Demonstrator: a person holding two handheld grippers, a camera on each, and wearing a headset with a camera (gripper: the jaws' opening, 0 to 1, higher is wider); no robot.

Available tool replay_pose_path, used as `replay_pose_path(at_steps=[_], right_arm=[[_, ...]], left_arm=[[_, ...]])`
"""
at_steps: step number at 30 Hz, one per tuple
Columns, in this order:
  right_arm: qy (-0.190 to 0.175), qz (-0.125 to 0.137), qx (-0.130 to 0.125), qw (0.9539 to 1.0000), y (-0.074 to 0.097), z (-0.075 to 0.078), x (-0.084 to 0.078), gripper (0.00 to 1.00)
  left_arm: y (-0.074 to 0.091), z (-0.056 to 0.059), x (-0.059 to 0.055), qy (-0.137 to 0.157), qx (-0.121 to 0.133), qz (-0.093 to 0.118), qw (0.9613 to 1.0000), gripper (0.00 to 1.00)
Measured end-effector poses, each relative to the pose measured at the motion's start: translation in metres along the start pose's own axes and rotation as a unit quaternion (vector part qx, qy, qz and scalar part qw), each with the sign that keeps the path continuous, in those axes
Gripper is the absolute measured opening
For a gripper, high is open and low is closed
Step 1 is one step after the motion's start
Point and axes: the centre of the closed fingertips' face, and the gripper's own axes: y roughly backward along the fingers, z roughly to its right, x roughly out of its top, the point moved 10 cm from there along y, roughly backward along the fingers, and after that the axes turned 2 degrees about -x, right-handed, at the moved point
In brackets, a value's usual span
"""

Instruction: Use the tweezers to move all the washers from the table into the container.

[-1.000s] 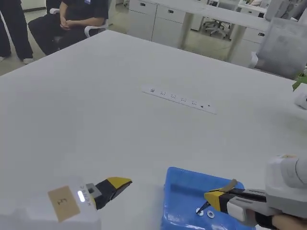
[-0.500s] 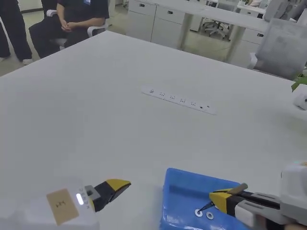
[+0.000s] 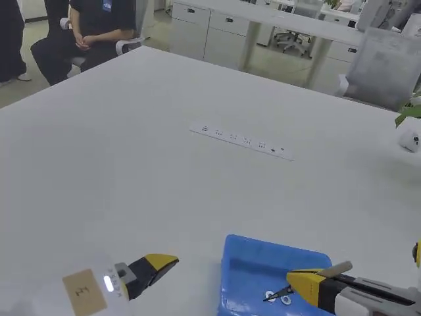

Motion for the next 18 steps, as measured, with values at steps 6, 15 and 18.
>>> replay_pose_path(at_steps=[6,15,18], right_arm=[[-0.002,-0.009,0.019,0.9998,0.002,-0.009,-0.008,0.03],[-0.004,-0.045,0.029,0.9986,0.006,-0.008,-0.025,0.03],[0.0,-0.057,0.027,0.998,0.006,-0.008,-0.028,0.03]], left_arm=[[-0.001,0.001,0.0,-0.002,-0.003,-0.003,1.0,0.66],[-0.001,0.001,-0.001,-0.004,-0.002,-0.003,1.0,0.66],[-0.001,0.001,-0.001,-0.004,-0.001,-0.004,1.0,0.66]])
